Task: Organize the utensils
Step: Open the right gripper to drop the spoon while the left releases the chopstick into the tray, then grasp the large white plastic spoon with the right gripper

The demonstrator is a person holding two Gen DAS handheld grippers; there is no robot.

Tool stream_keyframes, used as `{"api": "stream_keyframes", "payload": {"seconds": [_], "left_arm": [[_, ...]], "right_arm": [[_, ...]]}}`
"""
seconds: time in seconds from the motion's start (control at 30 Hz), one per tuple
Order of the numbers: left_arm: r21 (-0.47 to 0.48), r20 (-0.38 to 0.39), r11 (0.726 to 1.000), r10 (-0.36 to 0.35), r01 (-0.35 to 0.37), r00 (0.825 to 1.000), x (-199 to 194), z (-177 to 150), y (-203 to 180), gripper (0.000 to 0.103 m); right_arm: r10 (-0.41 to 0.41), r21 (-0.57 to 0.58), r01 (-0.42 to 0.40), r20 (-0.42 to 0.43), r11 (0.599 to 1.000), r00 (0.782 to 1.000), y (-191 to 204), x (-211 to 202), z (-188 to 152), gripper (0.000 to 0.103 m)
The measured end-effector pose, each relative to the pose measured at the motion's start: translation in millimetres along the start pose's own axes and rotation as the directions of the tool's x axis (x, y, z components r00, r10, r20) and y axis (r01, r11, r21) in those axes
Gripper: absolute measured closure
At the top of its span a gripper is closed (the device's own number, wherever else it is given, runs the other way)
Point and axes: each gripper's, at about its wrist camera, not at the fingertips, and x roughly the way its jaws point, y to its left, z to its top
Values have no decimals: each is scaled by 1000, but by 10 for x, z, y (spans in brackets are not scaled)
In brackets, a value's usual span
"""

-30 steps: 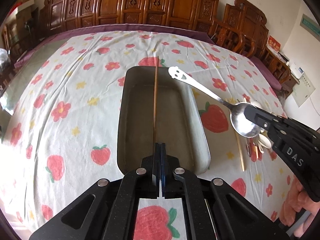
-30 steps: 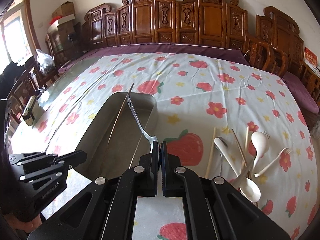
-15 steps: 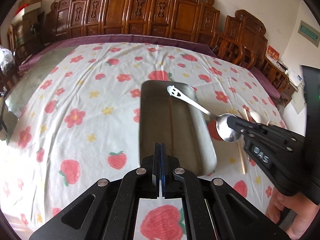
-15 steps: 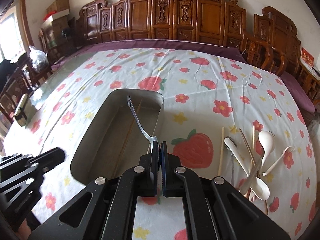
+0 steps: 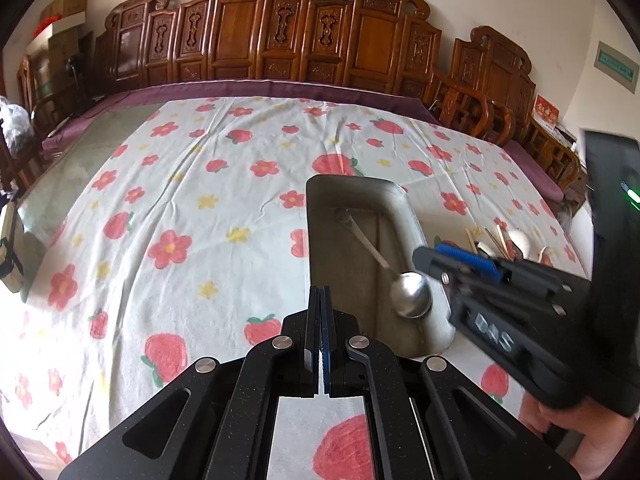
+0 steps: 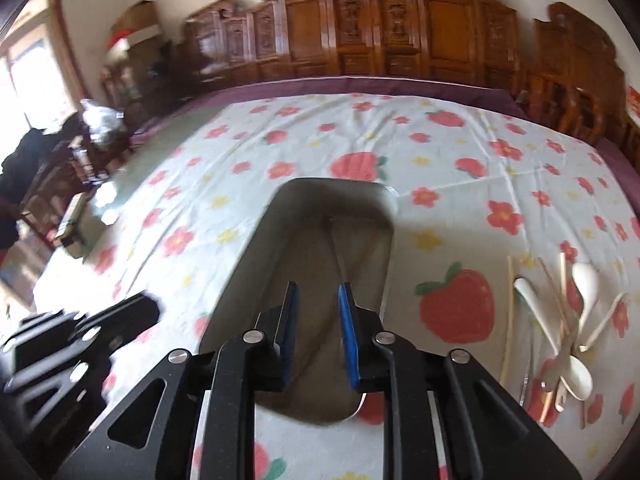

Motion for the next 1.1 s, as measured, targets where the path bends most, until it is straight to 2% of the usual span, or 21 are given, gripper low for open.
{"api": "stream_keyframes", "payload": {"seconds": [0.2, 0.33, 0.4, 0.47, 0.6, 0.9, 0.93, 0.97, 1.1], "left_arm": [[33, 13, 999, -27, 26, 1000, -27, -11, -139, 103], [69, 22, 995, -73, 71, 997, -33, -27, -335, 102], [98, 23, 991, -93, 90, 995, -26, -46, -455, 96], [131, 24, 986, -106, 102, 994, -14, -74, -606, 83], [172, 12, 976, -140, 135, 990, 44, -132, -860, 75], [231, -12, 958, -171, 169, 985, 195, -246, -1239, 73], [232, -14, 957, -173, 172, 985, 223, -251, -1266, 69], [235, -14, 957, -174, 173, 985, 238, -262, -1292, 60], [249, -18, 953, -173, 172, 985, 327, -299, -1393, 58]], "right_arm": [[-5, -37, 5, 14, 999, 1000, -200, -312, -159, 81], [-47, -38, 49, 37, 998, 998, -569, -636, -306, 81], [-74, -39, 76, 41, 996, 996, -741, -729, -359, 81], [-111, -35, 113, 47, 993, 993, -955, -843, -420, 81], [-183, -7, 183, 42, 983, 982, -1394, -971, -518, 81], [-249, 50, 249, -4, 967, 968, -1999, -891, -662, 81], [-254, 51, 254, -13, 966, 967, -2046, -855, -670, 81], [-254, 52, 254, -19, 966, 967, -2077, -826, -676, 81], [-251, 58, 253, -45, 966, 967, -2201, -637, -630, 81]]}}
